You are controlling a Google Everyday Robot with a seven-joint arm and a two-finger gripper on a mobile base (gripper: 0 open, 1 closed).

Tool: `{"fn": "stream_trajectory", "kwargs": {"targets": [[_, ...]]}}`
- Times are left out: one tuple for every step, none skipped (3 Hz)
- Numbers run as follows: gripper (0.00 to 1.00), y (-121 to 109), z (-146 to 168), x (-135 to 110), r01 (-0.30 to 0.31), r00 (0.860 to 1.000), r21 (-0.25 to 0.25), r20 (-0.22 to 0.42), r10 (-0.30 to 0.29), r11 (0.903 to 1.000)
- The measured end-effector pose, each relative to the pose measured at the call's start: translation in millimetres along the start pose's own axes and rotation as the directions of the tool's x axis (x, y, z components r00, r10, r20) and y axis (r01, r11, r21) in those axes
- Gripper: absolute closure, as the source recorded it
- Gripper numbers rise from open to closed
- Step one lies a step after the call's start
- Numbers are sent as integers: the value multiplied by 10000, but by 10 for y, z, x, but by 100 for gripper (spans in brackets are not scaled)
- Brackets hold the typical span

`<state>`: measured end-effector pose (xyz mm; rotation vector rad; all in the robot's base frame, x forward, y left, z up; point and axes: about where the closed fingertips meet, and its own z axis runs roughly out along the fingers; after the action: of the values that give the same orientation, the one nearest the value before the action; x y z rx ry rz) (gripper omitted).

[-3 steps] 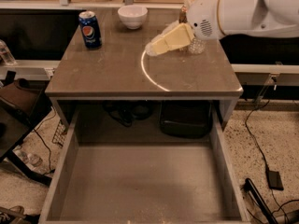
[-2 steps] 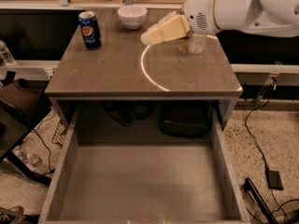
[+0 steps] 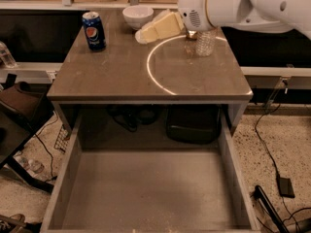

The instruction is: Place pepsi can into top drawer

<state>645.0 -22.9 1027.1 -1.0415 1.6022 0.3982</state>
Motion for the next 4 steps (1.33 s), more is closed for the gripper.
{"fn": "stream_trajectory", "kwargs": {"targets": [[0, -43, 632, -12, -227, 9974, -281, 685, 246, 9993], [0, -203, 1415, 92, -850, 9843, -175, 1540, 867, 9962], [0, -278, 1845, 175, -1199, 9737, -99, 1938, 1195, 9927], [0, -281, 2189, 175, -1131, 9702, -83, 2145, 1123, 9935]]}}
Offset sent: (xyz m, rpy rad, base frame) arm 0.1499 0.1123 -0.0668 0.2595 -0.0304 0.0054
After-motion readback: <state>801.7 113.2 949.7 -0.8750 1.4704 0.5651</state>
